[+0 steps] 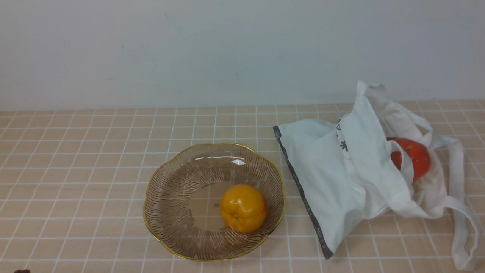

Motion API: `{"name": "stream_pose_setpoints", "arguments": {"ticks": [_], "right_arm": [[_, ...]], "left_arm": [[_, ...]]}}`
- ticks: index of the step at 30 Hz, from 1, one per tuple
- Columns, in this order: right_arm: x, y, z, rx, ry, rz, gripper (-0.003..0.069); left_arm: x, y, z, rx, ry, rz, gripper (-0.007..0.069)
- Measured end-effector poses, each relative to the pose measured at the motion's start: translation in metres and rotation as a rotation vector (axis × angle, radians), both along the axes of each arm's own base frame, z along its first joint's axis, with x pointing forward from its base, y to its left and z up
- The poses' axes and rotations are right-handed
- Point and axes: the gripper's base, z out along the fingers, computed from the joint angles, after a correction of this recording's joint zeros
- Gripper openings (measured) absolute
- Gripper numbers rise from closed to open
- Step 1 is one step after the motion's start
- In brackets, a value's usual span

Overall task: Take the fruit out of the bag on the brown coffee tablecloth and place them on the plate.
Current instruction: 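Reach into the cloth bag and grasp a fruit with the right gripper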

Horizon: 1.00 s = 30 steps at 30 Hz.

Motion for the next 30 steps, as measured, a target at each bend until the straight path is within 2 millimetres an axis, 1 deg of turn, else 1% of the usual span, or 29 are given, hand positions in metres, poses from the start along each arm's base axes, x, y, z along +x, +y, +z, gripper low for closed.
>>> {"name": "stream_pose_setpoints", "arguments": {"ticks": [5,6,8,10,11,12,13,14,15,16,18,19,20,21,22,24,26,29,30], "right_arm": [[-0.001,-0.003,0.005,0.034,-0.038,-0.028,-0.0013],[-0.004,-0.001,0.021,0.008,-0.069,0.001,-0.0013],[-0.012,0.005,0.053,-0.112,-0.126,0.043,-0.0013],[-0.025,0.012,0.092,-0.274,-0.172,0.083,-0.0013],[-0.028,0.016,0.121,-0.393,-0.165,0.099,-0.0013],[-0.028,0.016,0.12,-0.407,-0.156,0.104,-0.0013],[-0.022,0.02,0.142,-0.505,-0.09,0.135,-0.0013],[-0.021,0.021,0.145,-0.515,-0.079,0.14,-0.0013],[-0.006,0.024,0.159,-0.591,0.028,0.184,-0.0013],[0.005,0.026,0.165,-0.636,0.11,0.214,-0.0013],[0.029,0.028,0.17,-0.706,0.27,0.271,-0.0013],[0.045,0.029,0.169,-0.73,0.37,0.311,-0.0013],[0.048,0.029,0.169,-0.738,0.387,0.315,-0.0013],[0.075,0.03,0.163,-0.756,0.522,0.367,-0.0013],[0.077,0.03,0.163,-0.759,0.535,0.372,-0.0013],[0.099,0.031,0.156,-0.764,0.62,0.403,-0.001],[0.125,0.031,0.145,-0.761,0.703,0.433,0.0004],[0.162,0.033,0.13,-0.757,0.805,0.47,0.0063],[0.176,0.033,0.124,-0.754,0.838,0.482,0.01]], "left_arm": [[0.0,0.0,0.0,0.0,0.0,0.0,-0.0008],[0.0,0.0,0.0,0.0,0.0,0.0,-0.0008],[0.0,0.0,0.0,0.0,0.0,0.0,-0.0008],[0.0,0.0,0.0,0.0,0.0,0.0,-0.0008],[0.0,0.0,0.0,0.0,0.0,0.0,-0.0008],[0.0,0.0,0.0,0.0,0.0,0.0,-0.0008],[0.0,0.0,0.0,0.0,0.0,0.0,-0.0008],[0.0,0.0,0.0,0.0,0.0,0.0,-0.0008],[0.0,0.0,0.0,0.0,0.0,0.0,-0.0008],[0.0,0.0,0.0,0.0,0.0,0.0,-0.0008],[0.0,0.0,0.0,0.0,0.0,0.0,-0.0008],[0.0,0.0,0.0,0.0,0.0,0.0,-0.0008],[0.0,0.0,0.0,0.0,0.0,0.0,-0.0008],[0.0,0.0,0.0,0.0,0.0,0.0,-0.0008],[0.0,0.0,0.0,0.0,0.0,0.0,-0.0008],[0.0,0.0,0.0,0.0,0.0,0.0,-0.0008],[0.0,0.0,0.0,0.0,0.0,0.0,-0.0008],[0.0,0.0,0.0,0.0,0.0,0.0,-0.0008],[0.0,0.0,0.0,0.0,0.0,0.0,-0.0008]]}}
